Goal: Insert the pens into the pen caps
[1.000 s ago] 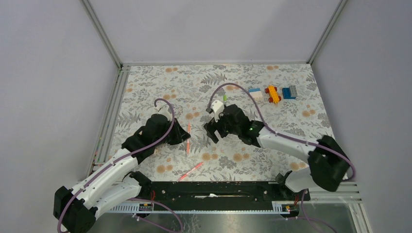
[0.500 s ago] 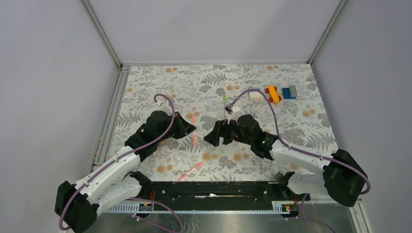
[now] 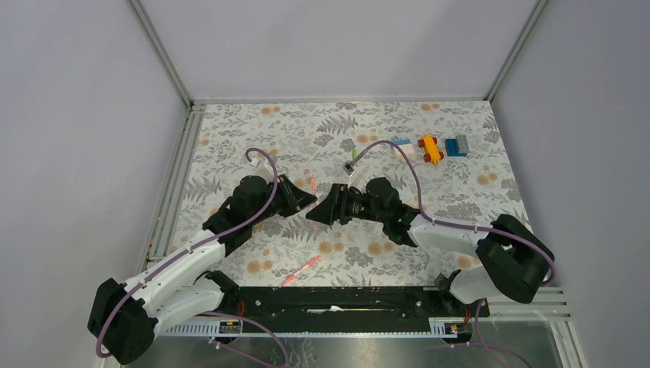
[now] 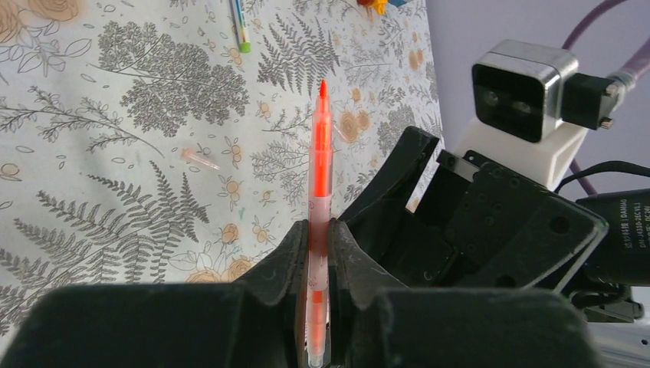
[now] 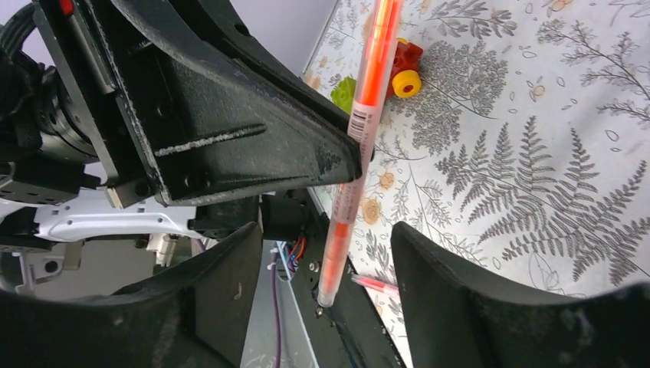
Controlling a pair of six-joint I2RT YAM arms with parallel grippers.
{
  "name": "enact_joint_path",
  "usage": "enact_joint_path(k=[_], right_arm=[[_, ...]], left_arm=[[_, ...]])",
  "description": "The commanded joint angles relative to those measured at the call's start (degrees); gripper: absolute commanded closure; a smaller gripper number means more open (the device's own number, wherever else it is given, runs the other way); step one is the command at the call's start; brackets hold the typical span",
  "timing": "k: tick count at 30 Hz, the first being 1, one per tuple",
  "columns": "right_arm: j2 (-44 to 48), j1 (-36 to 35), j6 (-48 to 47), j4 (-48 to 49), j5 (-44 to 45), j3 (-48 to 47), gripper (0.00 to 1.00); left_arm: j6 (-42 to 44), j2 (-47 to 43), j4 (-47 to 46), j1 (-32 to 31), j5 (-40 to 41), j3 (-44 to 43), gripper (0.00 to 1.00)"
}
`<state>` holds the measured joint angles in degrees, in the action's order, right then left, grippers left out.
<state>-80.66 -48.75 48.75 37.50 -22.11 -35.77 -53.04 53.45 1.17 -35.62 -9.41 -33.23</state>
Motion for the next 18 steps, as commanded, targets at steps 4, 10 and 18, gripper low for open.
enact_joint_path(k=[4,10,18], right_arm=[[-2.9,-0.29,2.59,6.88,-3.3,-4.27,0.42],[-4.25,-0.25,2.94,7.42,-3.85,-4.99,0.57],[-4.17,-0.29,2.18,6.01,-3.12,-5.23,0.77]], left_arm=[[-0.58,-0.45,-5.33,-0.32,-1.26,0.39,1.0],[-0.84,-0.47,-5.83,-0.42,-1.5,0.54,1.0],[-0.85,-0.89,-5.83,-0.42,-1.68,0.62,1.0]])
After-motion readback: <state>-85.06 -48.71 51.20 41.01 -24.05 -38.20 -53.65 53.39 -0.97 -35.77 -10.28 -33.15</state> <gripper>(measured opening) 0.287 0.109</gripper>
